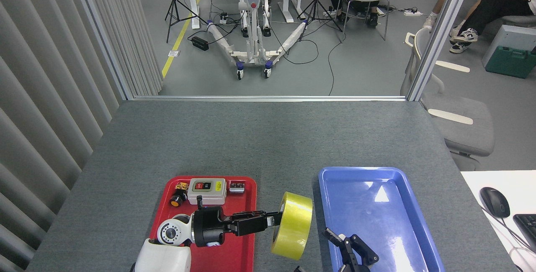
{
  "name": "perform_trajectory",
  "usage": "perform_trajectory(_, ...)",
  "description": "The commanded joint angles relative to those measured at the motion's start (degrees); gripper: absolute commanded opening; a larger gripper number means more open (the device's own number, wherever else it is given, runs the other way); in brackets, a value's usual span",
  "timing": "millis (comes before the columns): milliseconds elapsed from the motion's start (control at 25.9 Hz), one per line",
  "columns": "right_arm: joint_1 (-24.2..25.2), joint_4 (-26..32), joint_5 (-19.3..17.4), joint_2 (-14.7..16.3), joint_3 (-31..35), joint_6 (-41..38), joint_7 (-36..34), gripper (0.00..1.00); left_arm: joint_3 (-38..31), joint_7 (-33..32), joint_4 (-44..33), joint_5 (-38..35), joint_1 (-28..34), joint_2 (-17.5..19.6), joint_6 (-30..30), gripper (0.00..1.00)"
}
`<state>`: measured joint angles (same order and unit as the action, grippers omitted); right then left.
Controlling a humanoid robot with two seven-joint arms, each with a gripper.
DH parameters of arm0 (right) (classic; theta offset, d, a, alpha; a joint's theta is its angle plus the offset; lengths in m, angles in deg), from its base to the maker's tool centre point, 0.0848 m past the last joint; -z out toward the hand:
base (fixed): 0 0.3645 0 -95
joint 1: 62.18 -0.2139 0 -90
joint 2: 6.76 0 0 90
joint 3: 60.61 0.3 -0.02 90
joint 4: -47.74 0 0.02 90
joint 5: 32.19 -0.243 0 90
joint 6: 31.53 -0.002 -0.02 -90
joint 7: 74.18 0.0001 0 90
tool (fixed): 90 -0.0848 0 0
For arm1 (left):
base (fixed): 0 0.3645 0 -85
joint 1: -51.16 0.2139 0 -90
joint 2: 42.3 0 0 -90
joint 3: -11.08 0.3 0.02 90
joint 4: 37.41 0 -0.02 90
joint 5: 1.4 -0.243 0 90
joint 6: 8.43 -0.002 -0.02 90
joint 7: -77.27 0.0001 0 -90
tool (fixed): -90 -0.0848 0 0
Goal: Place and move tape with both arms
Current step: 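Lift the tape roll with the left gripper toward the right gripper, then grasp the tape roll with the right gripper from the left gripper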
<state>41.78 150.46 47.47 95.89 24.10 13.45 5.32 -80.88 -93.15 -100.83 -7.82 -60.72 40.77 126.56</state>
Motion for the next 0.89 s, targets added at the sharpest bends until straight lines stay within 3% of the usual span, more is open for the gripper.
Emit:
perform_trajectory(0,0.01,0.03,1.02,-0.61,-2.44,0.02,0.39,0.99,0.12,0.01,-0.22,0.01,1.05,-0.19,0.01,0.00)
perform_trajectory(77,0.01,0.03,1.11,-1.05,-3.23,0.02,0.39,0.92,0.47,0.01,-0.83,-0.17,1.23,-0.19,0.01,0.00)
perform_trajectory(232,-0.08,0.03,1.02,-1.14,-3.41,0.02,0.39,0.62,0.47,0.01,-1.27,-0.17,1.40,-0.19,0.01,0.00)
perform_trajectory(387,-0.17,-0.15,1.28,-1.05,-3.41,0.02,0.65,0.20,0.47,0.01,-1.27,-0.17,2.64,-0.10,0.01,0.00)
perform_trajectory(425,-0.17,-0.15,1.19,-0.96,-3.41,0.02,1.70,0.05,0.47,0.01,-1.27,-0.17,2.64,-0.01,0.01,0.00)
perform_trajectory(464,-0.17,-0.32,1.19,-0.96,-3.32,0.02,3.55,0.00,0.38,0.01,-1.27,-0.17,2.64,-0.10,0.01,0.00)
perform_trajectory(541,-0.17,-0.32,1.11,-0.87,-3.23,0.02,5.22,0.00,0.29,0.18,-1.27,-0.17,2.55,-0.19,0.01,0.02)
perform_trajectory(580,-0.17,-0.32,1.11,-0.79,-3.14,0.02,5.22,0.00,0.29,0.36,-1.27,0.01,2.55,-0.10,0.01,0.16)
perform_trajectory(619,-0.17,-0.32,0.93,-0.61,-2.97,0.02,5.22,0.00,0.12,0.88,-1.36,0.18,2.55,-0.10,0.01,0.35)
perform_trajectory(735,-0.17,-0.41,1.02,-0.61,-3.06,0.02,5.66,0.00,-0.41,5.37,-1.27,0.44,2.37,0.52,0.01,1.00)
perform_trajectory(851,-0.17,-0.41,0.93,-0.26,-2.26,0.02,5.92,0.00,-0.41,9.32,-1.45,0.97,2.64,3.15,0.01,1.00)
